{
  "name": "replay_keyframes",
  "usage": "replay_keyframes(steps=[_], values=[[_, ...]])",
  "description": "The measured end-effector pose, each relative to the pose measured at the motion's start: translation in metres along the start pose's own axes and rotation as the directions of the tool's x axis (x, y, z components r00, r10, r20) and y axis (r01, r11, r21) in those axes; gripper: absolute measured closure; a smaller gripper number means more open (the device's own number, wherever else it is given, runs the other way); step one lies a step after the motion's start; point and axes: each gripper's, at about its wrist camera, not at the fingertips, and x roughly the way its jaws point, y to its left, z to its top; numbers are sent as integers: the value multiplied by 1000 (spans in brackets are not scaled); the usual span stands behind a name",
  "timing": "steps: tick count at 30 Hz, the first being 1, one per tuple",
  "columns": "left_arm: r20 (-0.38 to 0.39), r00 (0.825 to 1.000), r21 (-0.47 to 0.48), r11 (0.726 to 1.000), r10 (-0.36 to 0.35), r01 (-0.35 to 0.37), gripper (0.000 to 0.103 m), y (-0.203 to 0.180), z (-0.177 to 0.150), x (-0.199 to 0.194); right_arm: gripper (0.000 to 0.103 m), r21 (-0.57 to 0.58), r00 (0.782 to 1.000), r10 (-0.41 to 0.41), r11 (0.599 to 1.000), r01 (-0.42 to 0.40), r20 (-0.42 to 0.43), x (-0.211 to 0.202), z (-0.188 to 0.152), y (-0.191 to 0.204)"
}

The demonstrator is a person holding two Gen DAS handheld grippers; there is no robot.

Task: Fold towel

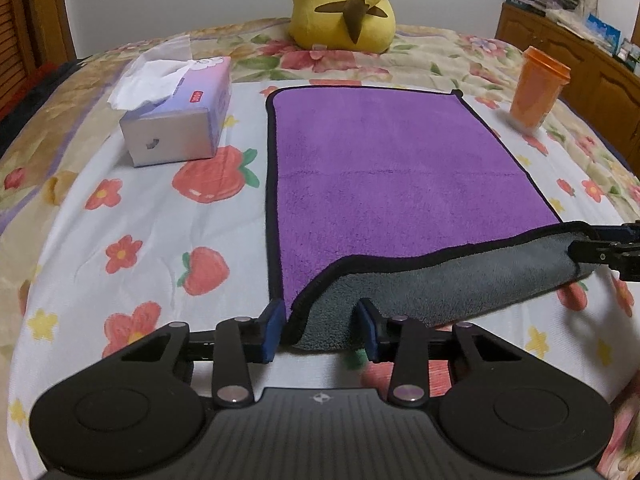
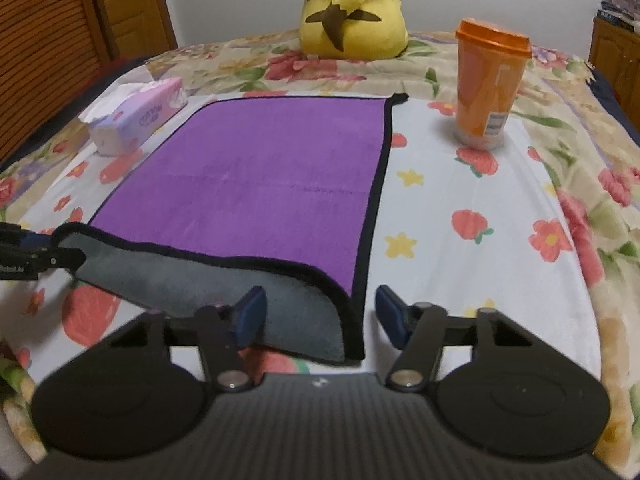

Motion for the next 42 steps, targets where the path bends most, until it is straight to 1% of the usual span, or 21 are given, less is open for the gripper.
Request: replay_keyframes(steps=[2, 3, 4, 5, 6, 7, 9, 11, 13, 16, 19, 24, 26, 35, 42], values=[[3, 1000, -5, 1000, -1, 1, 65, 1, 0, -1, 58, 0, 1000, 4, 1000, -4, -7, 0, 0, 0], [4, 1000, -7, 1000, -2, 2, 68, 1, 0, -2, 61, 2, 1000, 7, 1000, -7, -11, 0, 0, 0], [6, 1000, -9, 1000, -2, 2, 70, 1, 0, -2, 67, 2, 1000, 8, 1000, -8, -12, 0, 0, -1], [8, 1000, -10, 1000, 0, 0, 73, 1, 1, -3, 76, 2, 1000, 0, 1000, 0, -13, 0, 0, -1], [13, 1000, -7, 1000, 1, -1, 78, 1, 1, -3, 80, 0, 1000, -11, 1000, 11, -13, 0, 0, -1], [17, 1000, -3, 1000, 0, 0, 83, 0, 1, -4, 81, -2, 1000, -17, 1000, 17, -13, 0, 0, -2], [26, 1000, 3, 1000, -6, 6, 84, -1, 1, -6, 84, 2, 1000, -16, 1000, 16, -13, 0, 1, -3], [33, 999, 10, 1000, -9, 9, 89, -2, 1, -7, 96, 1, 1000, -13, 1000, 13, -12, 0, 0, -4], [40, 999, 14, 1000, -11, 11, 90, -3, 1, -9, 99, -5, 1000, -12, 1000, 12, -11, 0, 1, -4], [48, 999, 12, 1000, -20, 19, 94, -3, 2, -11, 99, -15, 1000, -5, 1000, 5, -4, -1, 0, -3], [63, 998, 0, 1000, -30, 30, 94, -3, 4, -16, 99, -24, 1000, -1, 1000, 1, 3, -2, 1, -2], [92, 995, 5, 1000, -31, 31, 94, -6, 9, -23, 99, -22, 1000, 0, 1000, 1, 30, -7, 4, -2], [104, 994, 7, 999, -34, 33, 94, -7, 10, -27, 100, -22, 999, 14, 1000, -13, 44, -10, 6, -2], [175, 983, 4, 999, -48, 48, 94, -10, 18, -45, 100, -15, 994, 35, 999, -33, 108, -20, 16, -3], [203, 978, 3, 998, -56, 56, 95, -11, 23, -50, 100, -6, 987, 50, 999, -49, 153, -24, 24, -7]])
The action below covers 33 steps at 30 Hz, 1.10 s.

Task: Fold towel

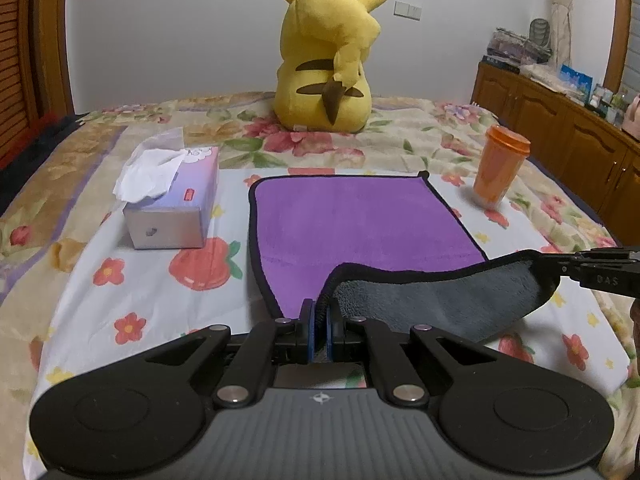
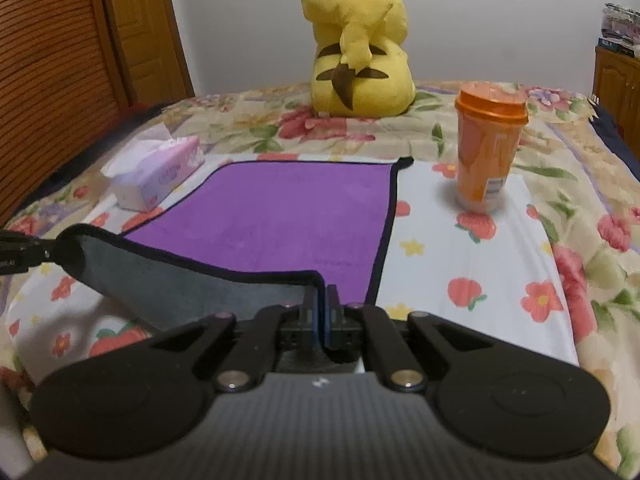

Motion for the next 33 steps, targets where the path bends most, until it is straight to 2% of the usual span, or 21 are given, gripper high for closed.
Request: replay_keyframes(steps=[5, 13, 33], values=[[20, 1000, -5, 1000, 21, -21, 95, 1, 4, 1, 100, -1, 1000, 7, 1000, -7, 17, 2, 5, -3], [45, 999, 3, 1000, 13, -13, 95, 1, 12, 4, 100, -9, 998, 29, 1000, -29, 55, 1, 15, -3], [33, 999, 36, 999, 15, -17, 95, 3, 22, 28, 100, -46, 996, 49, 998, -46, 71, 9, 23, -4]])
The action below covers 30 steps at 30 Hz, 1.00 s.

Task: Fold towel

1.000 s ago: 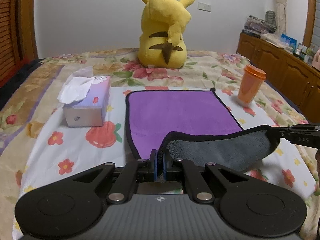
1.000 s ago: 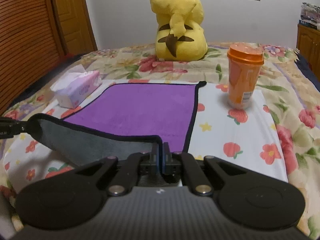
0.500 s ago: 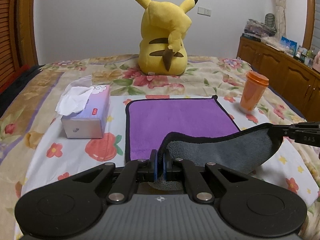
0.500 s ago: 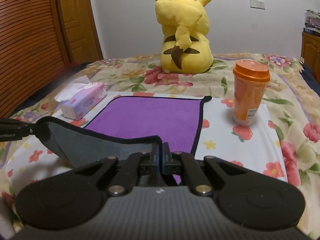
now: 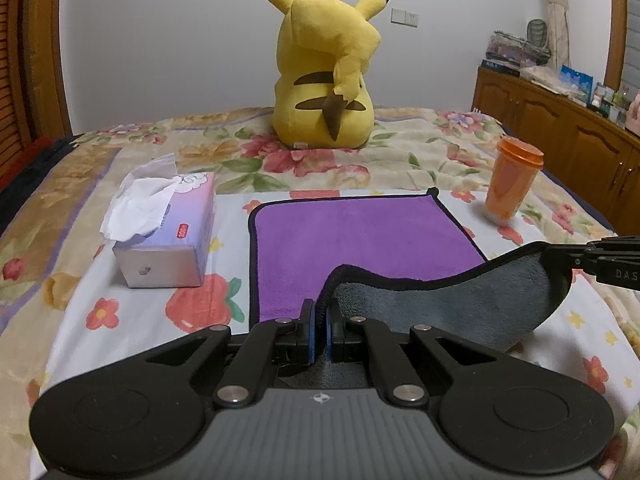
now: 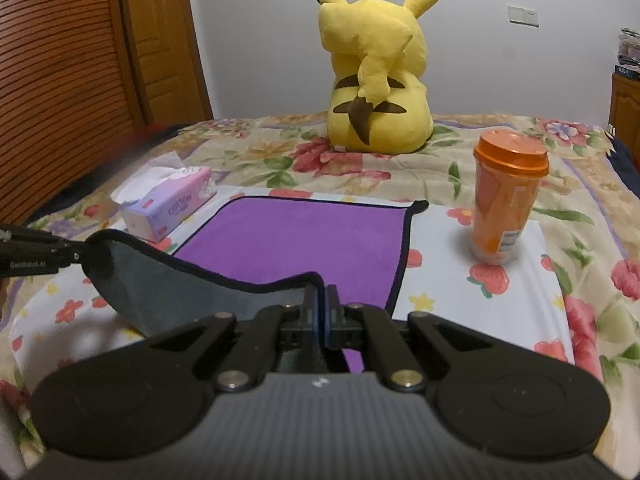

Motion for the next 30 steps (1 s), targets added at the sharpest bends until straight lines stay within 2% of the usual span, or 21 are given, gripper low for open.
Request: replay_keyframes(steps=[11, 22, 30], values=[[-2, 1000, 4, 1000, -15, 15, 95, 1, 3, 8, 100, -13, 1000, 4, 1000, -4, 1, 5, 2, -2], [51, 998, -5, 1000, -29, 29, 95, -1, 15, -5, 100, 10, 999, 7, 1000, -7, 45, 0, 10, -12], [77, 997, 31, 999, -28, 25, 95, -4, 28, 2, 100, -27, 998, -2, 1000, 4, 62, 11, 15, -12]])
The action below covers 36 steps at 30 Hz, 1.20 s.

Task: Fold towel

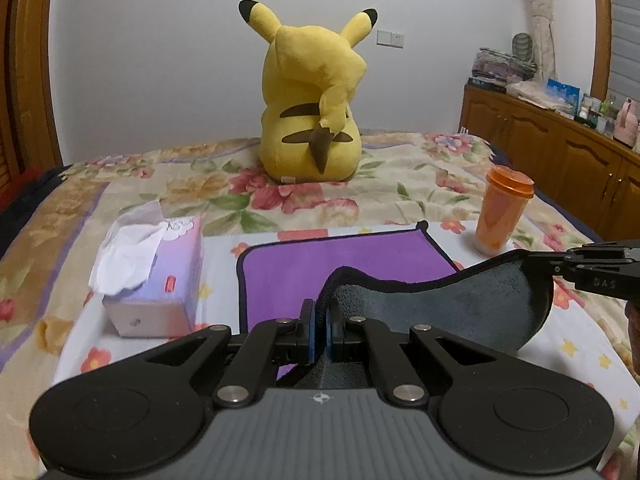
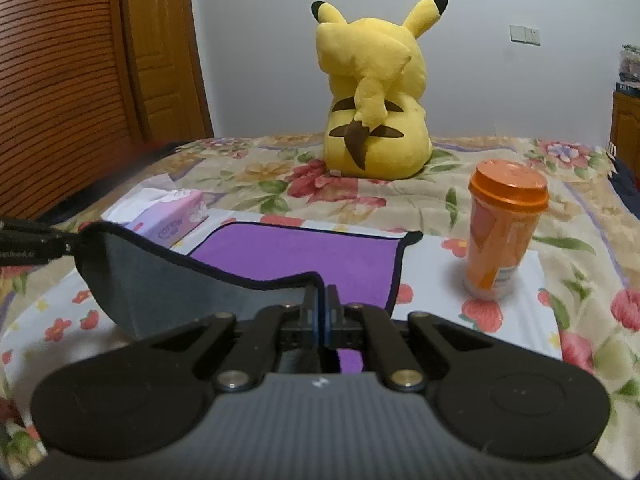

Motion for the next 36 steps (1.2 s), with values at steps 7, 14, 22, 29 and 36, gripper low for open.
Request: replay_keyframes(steps=[7, 14, 22, 29, 36], values=[[14, 1000, -14, 1000, -1, 1, 95, 6, 8, 7, 100, -47, 1000, -24, 999, 24, 12, 11, 5, 1], [26, 1000, -19, 1000, 5, -5, 95, 12, 15, 12, 100, -71, 999, -47, 996, 48, 19, 15, 12, 1], [39, 999, -16, 1000, 13, -12, 95, 17, 25, 17, 100, -84, 998, -52, 995, 56, 43, 19, 26, 1], [43, 999, -13, 1000, 17, -16, 95, 25, 35, 34, 100, -95, 997, -58, 994, 62, 48, 31, 35, -2], [19, 1000, -53, 998, 18, -17, 95, 36, 47, 49, 100, -173, 994, -105, 979, 110, 35, 49, 42, -2]])
